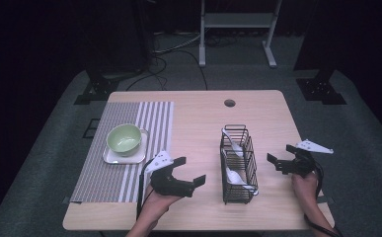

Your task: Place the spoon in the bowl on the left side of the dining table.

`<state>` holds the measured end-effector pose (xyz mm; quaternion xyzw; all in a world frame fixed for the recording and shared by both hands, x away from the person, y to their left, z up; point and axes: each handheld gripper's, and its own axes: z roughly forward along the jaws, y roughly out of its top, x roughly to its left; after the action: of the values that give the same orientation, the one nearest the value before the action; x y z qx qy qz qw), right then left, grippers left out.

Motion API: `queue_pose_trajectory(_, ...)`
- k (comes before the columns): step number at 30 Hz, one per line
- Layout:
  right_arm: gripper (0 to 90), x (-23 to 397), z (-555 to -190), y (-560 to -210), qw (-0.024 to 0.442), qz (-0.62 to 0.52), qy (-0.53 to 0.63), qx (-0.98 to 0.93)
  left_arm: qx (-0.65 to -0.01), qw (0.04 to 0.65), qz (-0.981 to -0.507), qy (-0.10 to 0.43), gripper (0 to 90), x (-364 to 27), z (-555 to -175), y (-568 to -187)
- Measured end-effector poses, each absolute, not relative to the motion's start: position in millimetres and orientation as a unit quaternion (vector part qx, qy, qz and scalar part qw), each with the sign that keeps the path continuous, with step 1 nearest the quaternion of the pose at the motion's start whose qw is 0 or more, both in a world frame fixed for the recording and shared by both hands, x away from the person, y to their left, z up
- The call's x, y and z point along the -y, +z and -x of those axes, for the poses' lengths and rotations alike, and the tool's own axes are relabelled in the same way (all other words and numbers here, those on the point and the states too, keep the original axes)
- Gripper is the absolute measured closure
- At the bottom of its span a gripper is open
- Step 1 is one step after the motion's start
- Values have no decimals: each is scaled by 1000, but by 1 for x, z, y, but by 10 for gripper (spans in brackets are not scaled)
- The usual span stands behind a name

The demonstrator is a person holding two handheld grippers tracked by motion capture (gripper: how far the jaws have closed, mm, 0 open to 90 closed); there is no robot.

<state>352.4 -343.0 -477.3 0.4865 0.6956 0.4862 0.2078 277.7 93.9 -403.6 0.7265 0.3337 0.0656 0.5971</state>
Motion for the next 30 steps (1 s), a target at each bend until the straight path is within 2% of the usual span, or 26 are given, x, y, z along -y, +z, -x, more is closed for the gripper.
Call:
queue_pose_trajectory(18, 0, 345, -352, -477, 206, -488, 492, -691, -298, 602, -739, 57, 7, -65, -280, -389)
queue_pose_trajectory(21, 0, 345, -352, -477, 205, -489, 493, -690, -288, 606, -739, 54, 42, -59, -281, -388)
queue_pose_trajectory(30, 0, 345, -353, -477, 203, -488, 494, -690, -285, 603, -743, 54, 63, -45, -287, -386)
